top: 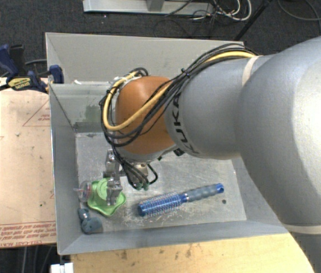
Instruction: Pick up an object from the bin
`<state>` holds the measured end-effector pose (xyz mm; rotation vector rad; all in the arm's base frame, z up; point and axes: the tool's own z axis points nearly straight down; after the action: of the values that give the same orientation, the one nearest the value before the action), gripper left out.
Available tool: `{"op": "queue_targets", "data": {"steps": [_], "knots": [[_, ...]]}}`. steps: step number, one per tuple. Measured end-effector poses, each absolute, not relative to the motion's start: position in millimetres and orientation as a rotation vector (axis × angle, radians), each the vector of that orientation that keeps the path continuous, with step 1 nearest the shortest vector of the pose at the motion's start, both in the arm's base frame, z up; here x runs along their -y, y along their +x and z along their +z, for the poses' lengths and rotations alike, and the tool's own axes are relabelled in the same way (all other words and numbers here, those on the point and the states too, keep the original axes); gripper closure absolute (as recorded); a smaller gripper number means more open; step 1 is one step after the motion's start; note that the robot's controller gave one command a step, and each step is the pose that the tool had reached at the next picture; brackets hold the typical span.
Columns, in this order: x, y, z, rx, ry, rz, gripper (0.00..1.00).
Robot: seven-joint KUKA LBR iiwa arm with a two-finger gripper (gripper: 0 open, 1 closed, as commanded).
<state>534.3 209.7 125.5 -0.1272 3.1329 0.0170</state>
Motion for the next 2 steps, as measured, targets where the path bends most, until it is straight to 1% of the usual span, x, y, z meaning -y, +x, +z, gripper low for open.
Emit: {"op": "queue_targets", "data": {"steps": [1,2], "knots": [[-198.1,537.0,232.5,-3.130,-0.085,0.006,1.00],[-236.6,526.9,133.7,-3.149,0.012,-0.001,1.00]]}}
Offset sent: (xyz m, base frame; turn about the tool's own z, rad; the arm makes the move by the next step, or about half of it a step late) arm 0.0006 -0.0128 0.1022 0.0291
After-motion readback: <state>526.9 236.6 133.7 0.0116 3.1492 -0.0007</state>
